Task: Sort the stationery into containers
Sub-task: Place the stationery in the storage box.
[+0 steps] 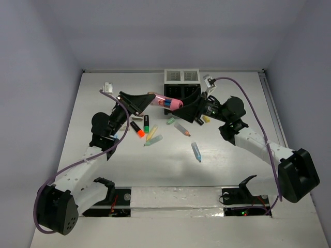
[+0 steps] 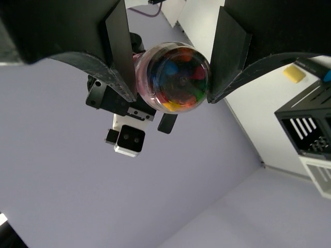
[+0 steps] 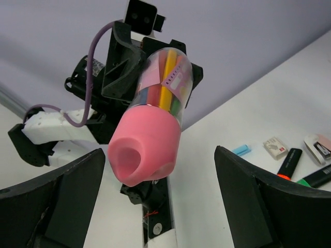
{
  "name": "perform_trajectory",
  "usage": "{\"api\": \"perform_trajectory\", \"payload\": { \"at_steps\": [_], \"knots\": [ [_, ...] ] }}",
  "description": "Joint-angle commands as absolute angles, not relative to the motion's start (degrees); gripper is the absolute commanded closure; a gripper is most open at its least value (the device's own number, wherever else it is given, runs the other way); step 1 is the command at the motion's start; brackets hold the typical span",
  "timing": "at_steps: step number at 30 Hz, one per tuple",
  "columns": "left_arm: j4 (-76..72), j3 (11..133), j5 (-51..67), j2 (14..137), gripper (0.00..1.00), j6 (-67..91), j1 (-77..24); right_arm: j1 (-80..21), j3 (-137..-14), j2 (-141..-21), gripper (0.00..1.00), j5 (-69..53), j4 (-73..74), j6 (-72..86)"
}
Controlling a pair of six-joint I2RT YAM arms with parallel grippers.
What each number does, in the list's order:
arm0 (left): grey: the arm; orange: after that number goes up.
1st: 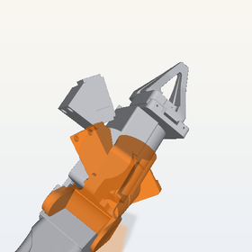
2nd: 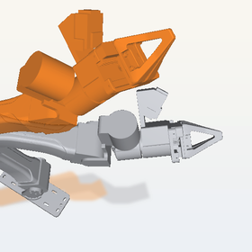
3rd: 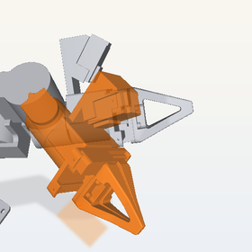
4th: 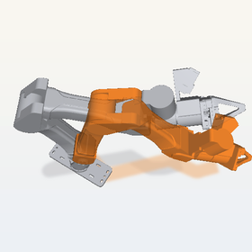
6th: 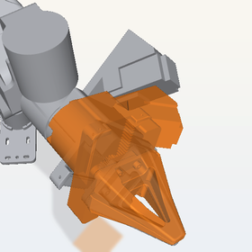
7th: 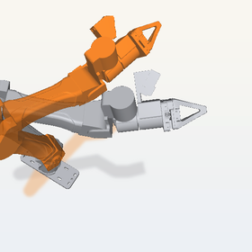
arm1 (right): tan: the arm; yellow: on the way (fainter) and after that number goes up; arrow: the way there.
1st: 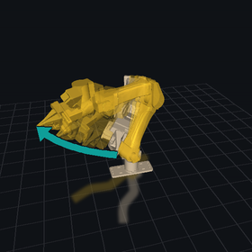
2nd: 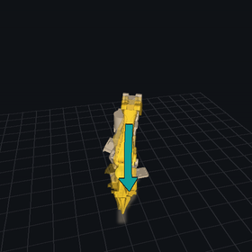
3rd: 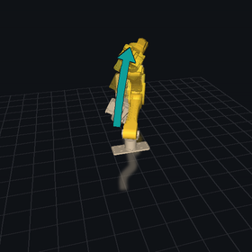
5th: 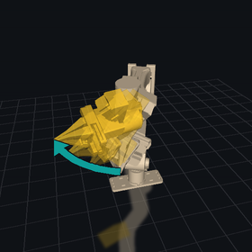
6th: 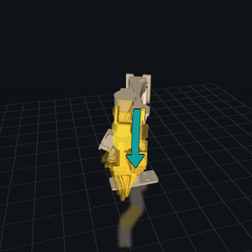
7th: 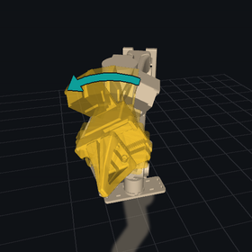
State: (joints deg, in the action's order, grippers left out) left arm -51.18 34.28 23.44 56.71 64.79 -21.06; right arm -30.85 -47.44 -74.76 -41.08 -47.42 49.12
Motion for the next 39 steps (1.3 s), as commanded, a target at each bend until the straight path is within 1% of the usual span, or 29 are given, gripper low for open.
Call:
{"api": "perform_trajectory", "payload": {
  "at_steps": [1,8,12,19,20,21,22,24,25,26,27,28,29,30,31,32,33,34,35,36,37,38,39],
  "knots": [
    [-59.85,34.01,21.27,54.93,1.0,66.18,-21.62,-32.69,-50.97,-74.79,0.08,-41.57,-51.77,49.22],
    [-59.59,33.84,18.9,54.49,1.0,65.13,-23.47,-33.84,-51.94,-75.32,0.09,-39.38,-51.33,48.43],
    [-59.24,33.14,18.28,54.23,1.0,65.13,-23.99,-34.45,-52.38,-75.15,0.14,-36.66,-49.92,46.5],
    [-58.18,32.17,17.05,53.0,1.0,64.51,-25.05,-34.98,-52.12,-75.85,0.16,-33.67,-52.47,46.76],
    [-58.01,32.08,16.88,52.91,1.0,64.51,-25.05,-34.98,-52.12,-75.94,0.19,-32.97,-52.47,46.67],
    [-58.01,32.08,16.79,52.91,1.0,64.42,-25.05,-34.98,-52.21,-76.11,0.33,-33.05,-52.38,46.67],
    [-58.01,32.17,16.87,52.91,1.0,64.42,-25.05,-34.98,-52.38,-76.29,0.37,-33.22,-52.12,46.67],
    [-58.01,32.17,16.79,52.91,1.0,64.34,-25.05,-34.98,-53.08,-76.81,0.38,-33.4,-50.72,46.67],
    [-58.18,32.34,16.7,53.0,1.0,64.25,-25.05,-34.98,-53.09,-76.9,0.4,-33.31,-50.45,46.58],
    [-58.36,32.34,16.7,53.17,1.0,64.34,-25.05,-34.98,-53.09,-76.99,0.45,-32.96,-50.01,46.58],
    [-58.53,32.26,16.79,53.35,1.0,64.34,-25.05,-34.98,-53.09,-76.99,0.51,-32.7,-49.66,46.58],
    [-58.62,32.34,17.05,53.52,1.0,64.34,-25.05,-34.98,-53.0,-76.99,0.64,-32.26,-49.22,46.58],
    [-58.62,32.43,17.66,53.96,1.0,64.25,-25.05,-34.98,-53.09,-76.82,0.68,-30.86,-47.48,46.41],
    [-58.54,32.61,18.19,54.23,0.95,63.99,-25.05,-34.98,-53.61,-76.29,0.72,-30.15,-45.63,45.97],
    [-57.84,33.48,18.72,54.4,0.88,62.85,-25.05,-34.98,-54.48,-76.03,0.79,-29.45,-43.09,44.23],
    [-54.7,34.1,19.24,54.32,0.71,61.71,-25.05,-34.98,-55.71,-75.68,0.82,-27.7,-39.59,42.64],
    [-52.14,34.88,19.42,54.06,0.62,60.22,-25.05,-34.98,-58.85,-75.41,0.85,-26.73,-31.72,39.41],
    [-49.07,36.89,18.9,53.53,0.53,58.29,-25.05,-34.98,-60.63,-75.32,0.85,-25.85,-27.81,37.72],
    [-40.86,38.22,16.72,52.31,0.39,53.49,-25.05,-34.98,-62.38,-75.32,0.86,-24.1,-23.77,35.97],
    [-36.61,40.76,15.22,51.6,0.33,51.0,-25.05,-34.98,-65.88,-75.41,0.86,-23.39,-16.6,32.99],
    [-33.26,41.74,13.9,50.72,0.29,48.63,-25.05,-34.98,-67.57,-75.85,0.87,-22.77,-13.57,31.92],
    [-27.48,42.53,13.89,49.15,0.05,46.43,-25.05,-34.37,-69.07,-76.28,0.88,-22.42,-10.75,30.86],
    [-24.73,43.41,10.41,48.52,0.01,42.23,-25.05,-34.37,-70.39,-76.55,0.88,-22.15,-6.46,30.15]
  ]
}}
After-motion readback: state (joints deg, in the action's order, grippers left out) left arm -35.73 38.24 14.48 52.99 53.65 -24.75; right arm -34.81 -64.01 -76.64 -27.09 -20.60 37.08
